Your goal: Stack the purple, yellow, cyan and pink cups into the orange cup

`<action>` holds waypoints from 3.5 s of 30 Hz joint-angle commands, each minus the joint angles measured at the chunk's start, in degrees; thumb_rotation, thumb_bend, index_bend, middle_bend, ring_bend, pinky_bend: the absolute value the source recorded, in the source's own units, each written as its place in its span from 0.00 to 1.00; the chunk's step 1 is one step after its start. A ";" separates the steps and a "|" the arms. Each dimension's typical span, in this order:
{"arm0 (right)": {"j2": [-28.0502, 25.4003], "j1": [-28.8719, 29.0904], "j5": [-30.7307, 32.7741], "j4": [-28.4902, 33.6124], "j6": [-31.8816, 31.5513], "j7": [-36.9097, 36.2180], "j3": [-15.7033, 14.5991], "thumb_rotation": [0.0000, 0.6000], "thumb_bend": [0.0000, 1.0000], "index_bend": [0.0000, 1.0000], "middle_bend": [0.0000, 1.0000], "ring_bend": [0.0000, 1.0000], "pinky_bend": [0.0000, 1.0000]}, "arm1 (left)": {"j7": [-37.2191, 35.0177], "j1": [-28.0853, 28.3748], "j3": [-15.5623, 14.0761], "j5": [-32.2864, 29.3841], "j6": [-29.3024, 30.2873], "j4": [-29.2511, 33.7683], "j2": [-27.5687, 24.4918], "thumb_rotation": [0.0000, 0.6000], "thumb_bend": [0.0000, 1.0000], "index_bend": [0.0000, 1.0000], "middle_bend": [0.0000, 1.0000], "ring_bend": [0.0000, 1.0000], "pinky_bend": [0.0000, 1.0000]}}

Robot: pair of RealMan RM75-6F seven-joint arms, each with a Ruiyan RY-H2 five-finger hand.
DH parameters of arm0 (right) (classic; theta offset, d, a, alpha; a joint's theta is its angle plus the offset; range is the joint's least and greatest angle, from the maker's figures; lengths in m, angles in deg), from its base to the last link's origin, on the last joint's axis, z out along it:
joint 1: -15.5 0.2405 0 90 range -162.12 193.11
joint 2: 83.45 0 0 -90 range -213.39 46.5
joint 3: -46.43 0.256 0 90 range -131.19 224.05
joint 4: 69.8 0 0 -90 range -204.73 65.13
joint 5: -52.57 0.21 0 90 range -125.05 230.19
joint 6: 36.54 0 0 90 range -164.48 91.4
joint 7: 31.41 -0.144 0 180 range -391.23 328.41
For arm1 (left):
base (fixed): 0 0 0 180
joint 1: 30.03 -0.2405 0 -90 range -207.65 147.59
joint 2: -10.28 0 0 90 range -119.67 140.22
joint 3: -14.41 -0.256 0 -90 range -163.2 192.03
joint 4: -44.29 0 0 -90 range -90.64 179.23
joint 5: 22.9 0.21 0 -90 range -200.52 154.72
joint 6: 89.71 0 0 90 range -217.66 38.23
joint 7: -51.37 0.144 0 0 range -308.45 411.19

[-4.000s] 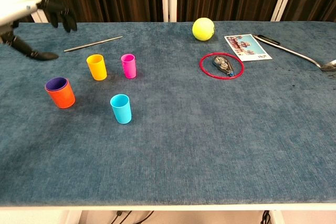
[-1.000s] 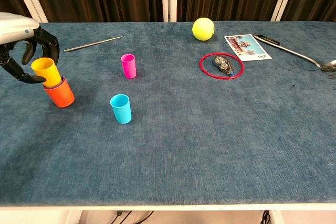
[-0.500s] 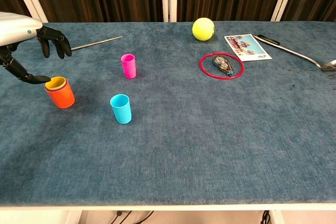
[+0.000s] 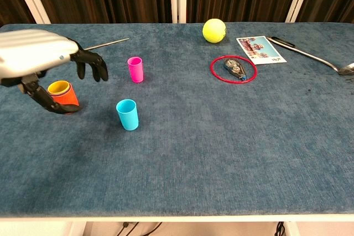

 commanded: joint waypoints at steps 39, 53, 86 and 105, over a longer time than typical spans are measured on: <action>0.51 -0.19 1.56 -3.65 1.39 -4.18 0.03 1.00 0.31 0.00 0.00 0.00 0.00 | 3.81 5.59 2.39 -2.25 -5.50 -11.33 13.19 1.00 0.25 0.43 0.45 0.50 0.27; 0.27 -0.28 1.66 -3.58 1.01 -4.40 0.32 1.00 0.31 0.00 0.00 0.00 0.00 | 3.72 5.60 3.35 -1.20 -3.16 -10.25 13.00 1.00 0.29 0.53 0.53 0.58 0.35; -0.74 0.04 0.38 -0.26 0.28 -1.54 0.41 1.00 0.31 0.00 0.00 0.00 0.00 | -0.33 -2.31 2.71 -4.27 3.58 -6.96 -0.28 1.00 0.29 0.54 0.54 0.58 0.30; -0.41 -0.04 0.62 -1.00 0.22 -2.02 0.43 1.00 0.31 0.00 0.00 0.00 0.00 | -3.78 -1.17 6.00 -2.82 3.66 -6.01 0.02 1.00 0.25 0.16 0.18 0.21 0.18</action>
